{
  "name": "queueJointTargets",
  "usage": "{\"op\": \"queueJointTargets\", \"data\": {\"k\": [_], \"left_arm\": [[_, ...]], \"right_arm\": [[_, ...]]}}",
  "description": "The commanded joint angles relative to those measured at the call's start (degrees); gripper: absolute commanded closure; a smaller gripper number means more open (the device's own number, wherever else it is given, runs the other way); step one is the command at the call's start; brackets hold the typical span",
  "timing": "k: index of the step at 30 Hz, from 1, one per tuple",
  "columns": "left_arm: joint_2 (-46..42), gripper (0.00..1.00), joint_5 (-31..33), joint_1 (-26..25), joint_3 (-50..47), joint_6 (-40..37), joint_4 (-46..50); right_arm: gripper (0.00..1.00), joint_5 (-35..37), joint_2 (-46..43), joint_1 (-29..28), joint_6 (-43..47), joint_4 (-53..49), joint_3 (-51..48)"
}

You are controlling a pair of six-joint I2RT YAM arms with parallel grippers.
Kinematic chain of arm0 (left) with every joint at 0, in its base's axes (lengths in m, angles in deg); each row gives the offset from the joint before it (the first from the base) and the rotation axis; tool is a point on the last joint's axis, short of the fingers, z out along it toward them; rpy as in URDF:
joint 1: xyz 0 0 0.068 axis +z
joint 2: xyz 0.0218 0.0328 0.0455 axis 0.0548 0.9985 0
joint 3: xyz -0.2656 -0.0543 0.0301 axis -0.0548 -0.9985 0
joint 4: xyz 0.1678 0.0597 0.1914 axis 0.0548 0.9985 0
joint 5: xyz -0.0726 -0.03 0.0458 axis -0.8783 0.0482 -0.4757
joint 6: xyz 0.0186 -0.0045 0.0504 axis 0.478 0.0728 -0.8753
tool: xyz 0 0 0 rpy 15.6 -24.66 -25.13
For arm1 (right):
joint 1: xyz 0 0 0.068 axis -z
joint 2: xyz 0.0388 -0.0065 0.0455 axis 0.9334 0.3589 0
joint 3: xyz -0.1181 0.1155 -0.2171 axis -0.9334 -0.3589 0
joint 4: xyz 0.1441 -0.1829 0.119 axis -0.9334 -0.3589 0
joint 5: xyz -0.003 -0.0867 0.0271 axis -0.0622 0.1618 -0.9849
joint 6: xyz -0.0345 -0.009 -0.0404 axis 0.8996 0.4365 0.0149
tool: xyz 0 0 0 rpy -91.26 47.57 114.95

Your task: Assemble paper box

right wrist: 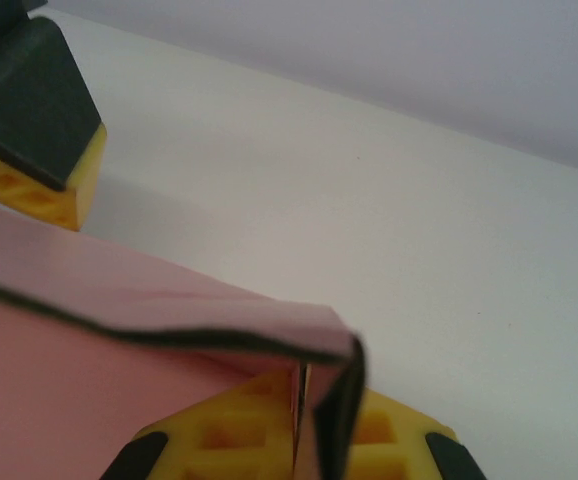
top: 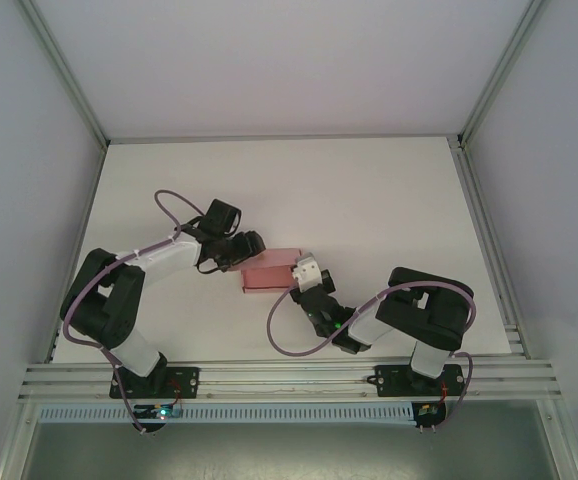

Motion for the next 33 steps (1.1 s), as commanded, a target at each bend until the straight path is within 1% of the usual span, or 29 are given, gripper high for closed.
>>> {"op": "queueJointTargets", "data": {"k": [1,4,7,9,11,12,14,16,17,18,19,20,21,24,25,28,29,30,31,33], "left_arm": [[-1.14,0.3,-0.26,0.61,-2.36,0.92,-2.3],[-1.73,0.31,0.44,0.61,-4.15,0.06,-3.22],[-2.35,0.33,0.91,0.61,-6.24,0.32,-4.9],[-2.75,0.35,0.76,0.61,-7.18,0.69,-5.99],[-3.13,0.35,0.57,0.62,-7.99,0.93,-7.11],[-3.23,0.36,0.77,0.61,-8.15,0.71,-7.33],[-3.5,0.36,1.57,0.62,-8.18,0.09,-6.91],[-3.63,0.37,2.24,0.62,-8.25,-0.49,-6.58],[-3.73,0.38,2.42,0.61,-8.31,-0.83,-6.59],[-3.84,0.38,2.72,0.61,-8.31,-1.08,-6.51],[-3.85,0.38,2.94,0.61,-8.2,-1.38,-6.5],[-3.85,0.38,3.13,0.65,-8.14,-1.63,-6.35],[-3.88,0.38,3.25,0.63,-8.07,-1.96,-6.32],[-3.96,0.38,2.99,0.52,-7.86,-3.25,-6.41],[-3.94,0.38,2.91,0.52,-7.88,-3.84,-6.52],[-4.12,0.38,3.23,0.43,-7.85,-5.56,-6.3],[-4.29,0.38,3.52,0.44,-7.95,-6.01,-6.05],[-4.45,0.37,3.69,0.39,-8.15,-6.55,-6.13],[-4.63,0.37,3.9,0.35,-8.25,-7.06,-6.15],[-4.9,0.37,4.28,0.28,-8.56,-7.8,-6.12]], "right_arm": [[0.93,-3.28,0.37,-1.98,0.58,-12.4,-1.17],[0.8,-3.94,-3.89,-2.97,-2.91,-18.22,0.46],[0.75,-7.86,-7.27,-3.16,-6.78,-24.05,2.12],[0.75,-8.06,-8.56,-3.25,-8.4,-25.58,2.49],[0.7,-8.05,-9.5,-3.25,-8.72,-26.29,2.74],[0.64,-8.04,-10.13,-3.25,-8.75,-26.95,2.95],[0.46,-8.64,-11.93,-3.25,-8.91,-29.57,3.61],[0.36,-10.11,-14.36,-3.33,-9.17,-32.84,3.98],[0.26,-11.06,-15.64,-3.34,-9.34,-34.41,3.97],[0.2,-12.12,-17.13,-3.38,-9.49,-36.27,3.82],[0.17,-14.07,-18.56,-3.34,-9.61,-38.33,3.64],[0.03,-16.45,-20.03,-3.34,-9.36,-40.31,3.3],[0.02,-18.14,-21.9,-3.34,-10.43,-42.74,2.89],[0.02,-24.36,-29.03,-3.34,-11.79,-51.05,1.23],[0.02,-27.24,-31.49,-3.34,-10.84,-53.53,0.84],[0.02,-31.83,-42.41,-3.42,-11.11,-61.31,0.12],[0.02,-31.93,-47.2,-3.42,-11.03,-62.78,0.02],[0.02,-30.39,-51.61,-3.29,-11.52,-63.15,-0.22],[0.02,-29.58,-55.76,-2.97,-11.4,-62.27,-0.86],[0.02,-27.76,-62.77,-0.36,-11.95,-59.54,-1.22]]}}
